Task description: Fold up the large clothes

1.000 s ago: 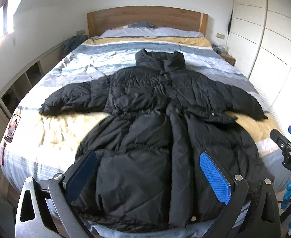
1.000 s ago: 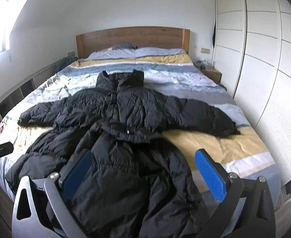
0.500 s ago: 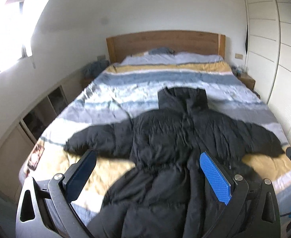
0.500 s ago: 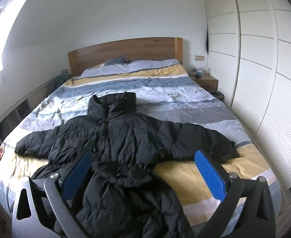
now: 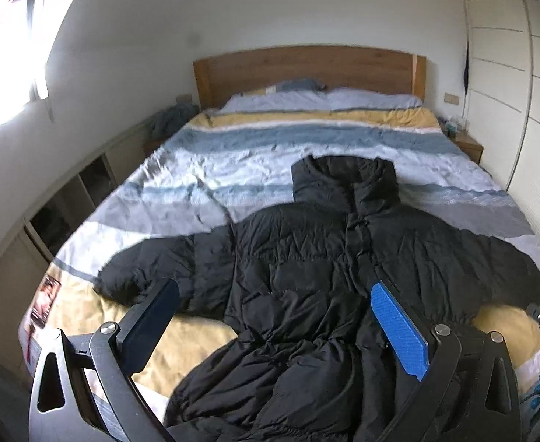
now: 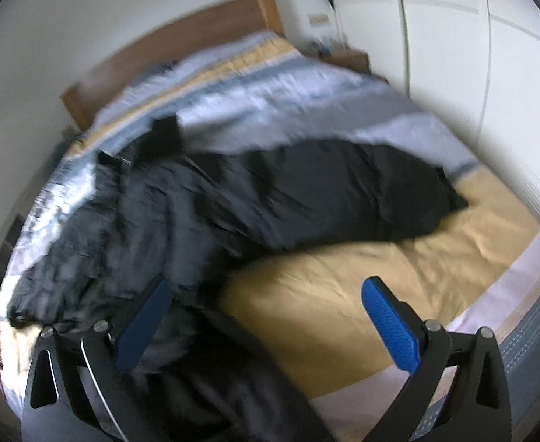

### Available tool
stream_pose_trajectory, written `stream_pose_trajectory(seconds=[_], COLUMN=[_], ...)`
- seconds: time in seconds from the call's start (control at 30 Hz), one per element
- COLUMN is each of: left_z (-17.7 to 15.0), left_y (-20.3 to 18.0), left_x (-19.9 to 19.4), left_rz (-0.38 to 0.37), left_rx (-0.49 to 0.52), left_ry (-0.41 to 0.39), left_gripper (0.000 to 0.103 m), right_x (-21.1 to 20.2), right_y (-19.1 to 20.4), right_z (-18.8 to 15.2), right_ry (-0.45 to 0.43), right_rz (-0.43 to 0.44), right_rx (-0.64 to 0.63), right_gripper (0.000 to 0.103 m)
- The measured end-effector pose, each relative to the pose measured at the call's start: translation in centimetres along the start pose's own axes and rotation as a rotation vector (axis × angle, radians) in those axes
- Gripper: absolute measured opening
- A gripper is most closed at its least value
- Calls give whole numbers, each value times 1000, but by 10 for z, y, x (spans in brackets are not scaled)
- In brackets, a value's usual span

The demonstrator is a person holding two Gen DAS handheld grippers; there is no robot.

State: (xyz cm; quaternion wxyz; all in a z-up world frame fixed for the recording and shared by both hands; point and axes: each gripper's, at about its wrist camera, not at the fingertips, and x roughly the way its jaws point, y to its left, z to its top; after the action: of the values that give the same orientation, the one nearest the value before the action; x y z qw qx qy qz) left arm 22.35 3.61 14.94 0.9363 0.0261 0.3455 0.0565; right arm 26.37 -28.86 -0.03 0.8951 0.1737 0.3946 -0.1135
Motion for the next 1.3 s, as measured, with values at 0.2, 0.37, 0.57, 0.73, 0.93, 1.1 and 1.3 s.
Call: stream_pose_trajectory(seconds=[0.2,0.37,0.57,0.73,0.93,1.1,1.3], left_z=[-6,-12,-20,-28,-34,-41,-46], left_y=[-12,-13,-9,-5,-2,0,2], left_x=[46,75,99,111,122,130,134], left_rz=[10,25,43,41,31,19,-27], left_rx=[13,0,-22,-47,-66,-71,-87], left_ry=[75,120,166,176,200,219,240], left_gripper=[102,102,102,102,102,102,102], right_x=[60,93,113,125,134,135,119], right_y=[-56,-102,-143,-156,-169,-178,-165], right_z=[4,12,19,30,44,49,64], right_ry=[81,103,85,65,30,8,-49], right_rz=[-28,-25,51,49,24,51,69], right_rx=[153,288,457,504,542,561,495], right_gripper=[103,103,103,103,101,49,13])
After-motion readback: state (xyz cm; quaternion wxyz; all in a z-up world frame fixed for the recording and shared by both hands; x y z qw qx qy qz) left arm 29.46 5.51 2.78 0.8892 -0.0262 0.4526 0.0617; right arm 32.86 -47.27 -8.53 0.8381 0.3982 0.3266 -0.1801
